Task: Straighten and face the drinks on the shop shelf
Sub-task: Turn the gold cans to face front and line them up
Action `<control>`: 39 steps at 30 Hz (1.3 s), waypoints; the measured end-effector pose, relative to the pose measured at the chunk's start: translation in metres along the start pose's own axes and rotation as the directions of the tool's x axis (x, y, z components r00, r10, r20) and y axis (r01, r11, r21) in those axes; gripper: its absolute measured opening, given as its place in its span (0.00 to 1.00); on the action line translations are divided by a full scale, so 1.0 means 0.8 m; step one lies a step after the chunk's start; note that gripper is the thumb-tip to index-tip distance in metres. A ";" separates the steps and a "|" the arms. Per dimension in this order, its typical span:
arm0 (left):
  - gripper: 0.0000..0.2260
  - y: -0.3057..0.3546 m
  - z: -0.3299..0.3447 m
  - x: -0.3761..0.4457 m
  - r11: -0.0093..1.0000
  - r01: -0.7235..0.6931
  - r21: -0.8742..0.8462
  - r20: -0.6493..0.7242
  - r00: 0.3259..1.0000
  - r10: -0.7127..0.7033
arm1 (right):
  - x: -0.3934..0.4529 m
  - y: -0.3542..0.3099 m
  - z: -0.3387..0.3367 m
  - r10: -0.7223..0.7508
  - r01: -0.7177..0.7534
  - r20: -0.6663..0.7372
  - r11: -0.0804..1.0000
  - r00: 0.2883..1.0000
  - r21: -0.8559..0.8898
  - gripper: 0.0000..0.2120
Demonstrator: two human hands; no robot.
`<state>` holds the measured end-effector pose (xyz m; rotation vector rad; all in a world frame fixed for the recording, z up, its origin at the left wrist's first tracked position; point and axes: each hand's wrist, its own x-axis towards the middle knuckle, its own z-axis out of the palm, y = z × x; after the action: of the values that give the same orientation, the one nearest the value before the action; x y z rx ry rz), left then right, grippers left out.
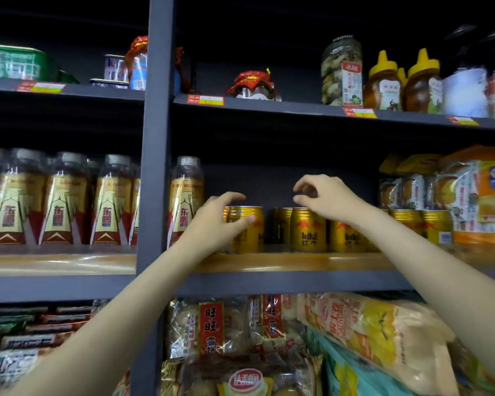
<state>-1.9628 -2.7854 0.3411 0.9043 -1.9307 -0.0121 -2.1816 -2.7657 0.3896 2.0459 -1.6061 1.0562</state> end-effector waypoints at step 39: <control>0.23 0.034 -0.018 -0.068 0.481 0.248 -0.841 0.220 0.969 -0.114 | -0.101 -0.075 -0.024 0.224 -0.249 0.152 0.515 0.963 0.820 0.12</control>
<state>-1.9535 -2.7288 0.3175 0.3807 -1.5903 -1.1271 -2.1390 -2.6791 0.3554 2.3881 -1.5687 2.2774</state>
